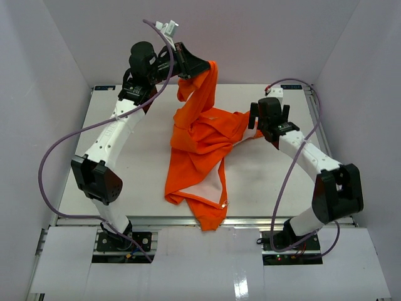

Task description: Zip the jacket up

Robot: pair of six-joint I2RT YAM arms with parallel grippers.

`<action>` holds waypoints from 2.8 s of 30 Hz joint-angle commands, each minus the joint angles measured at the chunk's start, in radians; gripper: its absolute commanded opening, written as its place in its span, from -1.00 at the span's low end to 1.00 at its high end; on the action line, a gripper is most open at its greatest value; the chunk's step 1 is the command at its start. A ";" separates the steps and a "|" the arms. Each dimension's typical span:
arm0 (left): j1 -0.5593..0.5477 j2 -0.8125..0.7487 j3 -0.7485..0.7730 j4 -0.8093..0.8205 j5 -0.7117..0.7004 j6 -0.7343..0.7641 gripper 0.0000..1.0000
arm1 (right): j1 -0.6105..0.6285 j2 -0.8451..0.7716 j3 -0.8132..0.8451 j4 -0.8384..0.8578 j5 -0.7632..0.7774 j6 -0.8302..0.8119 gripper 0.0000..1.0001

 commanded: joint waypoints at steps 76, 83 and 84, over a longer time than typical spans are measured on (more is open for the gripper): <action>-0.019 0.096 -0.824 0.277 -0.107 0.126 0.73 | 0.297 -0.497 -0.303 0.088 -0.202 0.028 -0.85; -0.056 0.168 -0.844 0.390 -0.125 0.102 0.72 | 0.291 -0.511 -0.312 0.087 -0.217 0.024 -0.85; -0.056 0.185 -0.843 0.398 -0.120 0.090 0.68 | 0.291 -0.507 -0.313 0.089 -0.215 0.024 -0.85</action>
